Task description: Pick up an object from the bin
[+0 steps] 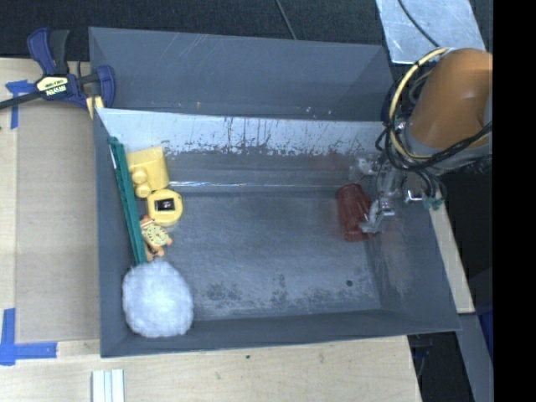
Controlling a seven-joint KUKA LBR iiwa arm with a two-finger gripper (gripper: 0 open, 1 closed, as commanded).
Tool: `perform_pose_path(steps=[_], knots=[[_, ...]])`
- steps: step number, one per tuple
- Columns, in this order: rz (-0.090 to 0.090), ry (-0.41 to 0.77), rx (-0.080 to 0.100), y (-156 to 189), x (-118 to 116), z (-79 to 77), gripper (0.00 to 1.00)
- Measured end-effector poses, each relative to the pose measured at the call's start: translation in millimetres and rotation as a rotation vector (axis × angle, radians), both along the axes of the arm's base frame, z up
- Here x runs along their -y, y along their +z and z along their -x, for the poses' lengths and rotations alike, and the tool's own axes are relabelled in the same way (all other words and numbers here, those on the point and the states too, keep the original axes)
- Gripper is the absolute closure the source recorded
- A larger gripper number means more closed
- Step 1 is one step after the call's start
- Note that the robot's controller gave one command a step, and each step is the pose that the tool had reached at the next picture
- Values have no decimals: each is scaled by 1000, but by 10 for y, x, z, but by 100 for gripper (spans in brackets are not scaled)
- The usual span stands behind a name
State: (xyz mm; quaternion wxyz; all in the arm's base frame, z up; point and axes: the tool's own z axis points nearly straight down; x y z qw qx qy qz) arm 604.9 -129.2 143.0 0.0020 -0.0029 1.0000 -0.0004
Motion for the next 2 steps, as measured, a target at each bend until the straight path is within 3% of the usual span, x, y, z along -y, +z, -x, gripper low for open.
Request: perform_pose_path(steps=[1,2], knots=[[0,0,0,0,0,0,0],[1,75,7,-406,50,-10,0]])
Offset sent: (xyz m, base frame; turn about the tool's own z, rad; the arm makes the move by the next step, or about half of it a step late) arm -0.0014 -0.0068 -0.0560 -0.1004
